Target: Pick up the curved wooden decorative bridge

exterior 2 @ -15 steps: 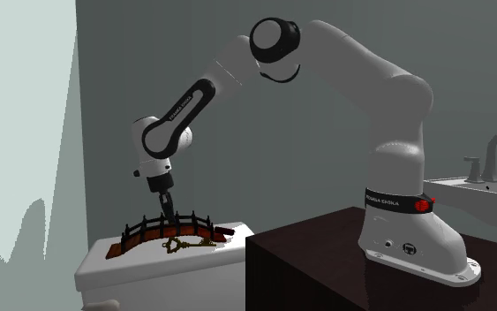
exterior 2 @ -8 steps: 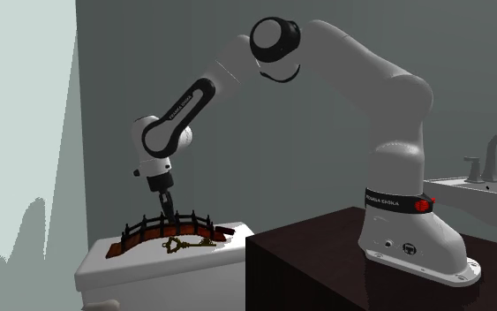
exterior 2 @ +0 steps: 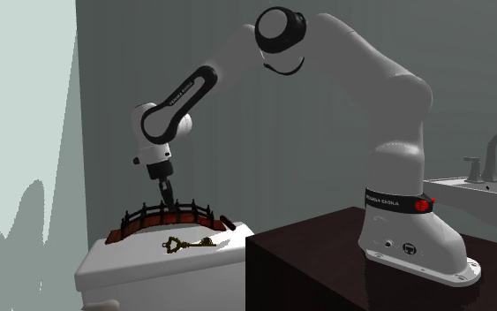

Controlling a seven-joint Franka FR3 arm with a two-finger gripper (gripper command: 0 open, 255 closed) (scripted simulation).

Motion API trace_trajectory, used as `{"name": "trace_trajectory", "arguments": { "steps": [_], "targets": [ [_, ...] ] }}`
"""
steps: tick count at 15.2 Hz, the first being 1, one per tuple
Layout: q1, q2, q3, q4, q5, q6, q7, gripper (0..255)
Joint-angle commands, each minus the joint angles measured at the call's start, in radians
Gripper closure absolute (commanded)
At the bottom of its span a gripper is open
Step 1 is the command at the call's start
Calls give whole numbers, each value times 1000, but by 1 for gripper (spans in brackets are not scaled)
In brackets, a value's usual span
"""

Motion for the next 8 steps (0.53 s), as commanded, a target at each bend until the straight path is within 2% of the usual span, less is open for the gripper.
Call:
{"name": "trace_trajectory", "arguments": {
  "steps": [1,8],
  "targets": [
    [-1,-19,3,-3,4,-15,-3,255],
    [-6,-64,11,-5,15,-57,-13,255]
  ]
}}
